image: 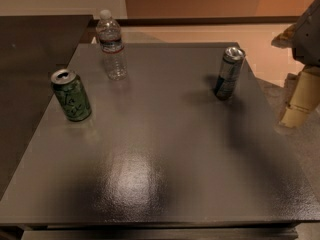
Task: Pick water bottle
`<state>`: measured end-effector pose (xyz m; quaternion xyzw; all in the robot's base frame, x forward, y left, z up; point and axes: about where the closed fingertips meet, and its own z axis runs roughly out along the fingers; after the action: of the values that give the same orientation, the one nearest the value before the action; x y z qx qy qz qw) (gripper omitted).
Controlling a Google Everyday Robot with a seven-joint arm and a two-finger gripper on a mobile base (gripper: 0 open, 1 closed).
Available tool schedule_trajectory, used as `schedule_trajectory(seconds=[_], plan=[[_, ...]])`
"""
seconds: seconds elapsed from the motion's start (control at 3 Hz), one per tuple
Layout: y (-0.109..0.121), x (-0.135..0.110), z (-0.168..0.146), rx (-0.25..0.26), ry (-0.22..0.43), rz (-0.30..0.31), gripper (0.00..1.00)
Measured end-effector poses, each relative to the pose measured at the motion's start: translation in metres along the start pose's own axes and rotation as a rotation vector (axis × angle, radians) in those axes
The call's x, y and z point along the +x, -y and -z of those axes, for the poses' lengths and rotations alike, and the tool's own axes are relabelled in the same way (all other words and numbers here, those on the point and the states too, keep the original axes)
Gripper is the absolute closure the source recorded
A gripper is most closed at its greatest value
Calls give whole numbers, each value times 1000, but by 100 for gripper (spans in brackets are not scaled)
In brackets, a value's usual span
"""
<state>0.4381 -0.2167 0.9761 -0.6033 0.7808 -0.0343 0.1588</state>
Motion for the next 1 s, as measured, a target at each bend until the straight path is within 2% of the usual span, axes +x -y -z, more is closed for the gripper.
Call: schedule_trajectory(seconds=[0.67,1.0], plan=[[5,-9,0,12,23,1,0],[21,-34,-8,43,75,-4,0]])
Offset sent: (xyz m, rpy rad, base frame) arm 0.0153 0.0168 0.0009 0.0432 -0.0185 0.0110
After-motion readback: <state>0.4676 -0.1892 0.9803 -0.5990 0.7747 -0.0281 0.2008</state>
